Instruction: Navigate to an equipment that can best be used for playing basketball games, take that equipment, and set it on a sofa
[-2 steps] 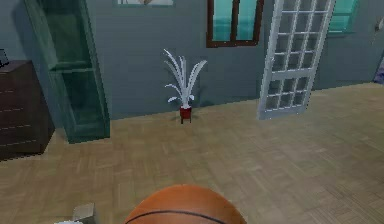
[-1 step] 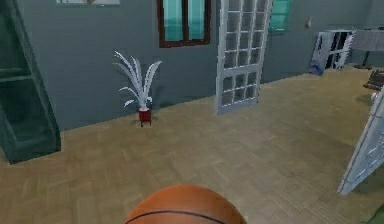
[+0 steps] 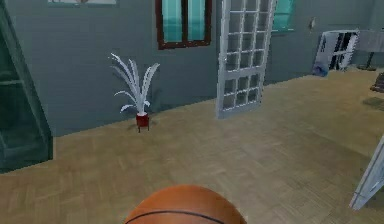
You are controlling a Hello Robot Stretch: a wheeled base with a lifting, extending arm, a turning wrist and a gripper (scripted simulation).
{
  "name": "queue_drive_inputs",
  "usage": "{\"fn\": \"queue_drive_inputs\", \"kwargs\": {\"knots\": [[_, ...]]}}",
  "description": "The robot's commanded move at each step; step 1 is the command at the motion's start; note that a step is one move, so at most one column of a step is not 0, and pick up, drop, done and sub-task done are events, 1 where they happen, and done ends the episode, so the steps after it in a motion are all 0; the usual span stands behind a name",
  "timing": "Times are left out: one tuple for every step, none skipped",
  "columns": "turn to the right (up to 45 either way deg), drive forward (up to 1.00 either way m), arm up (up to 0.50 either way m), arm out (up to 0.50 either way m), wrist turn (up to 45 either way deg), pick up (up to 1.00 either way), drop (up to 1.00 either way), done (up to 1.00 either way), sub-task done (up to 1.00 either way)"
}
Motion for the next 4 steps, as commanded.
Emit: {"fn": "queue_drive_inputs", "kwargs": {"knots": [[12.0, 0.00, 0.00, 0.00, 0.0, 0.00, 0.00, 0.00, 0.00], [0.0, 0.55, 0.00, 0.00, 0.0, 0.00, 0.00, 0.00, 0.00], [27.0, 0.00, 0.00, 0.00, 0.0, 0.00, 0.00, 0.00, 0.00], [0.0, 1.00, 0.00, 0.00, 0.0, 0.00, 0.00, 0.00, 0.00]]}}
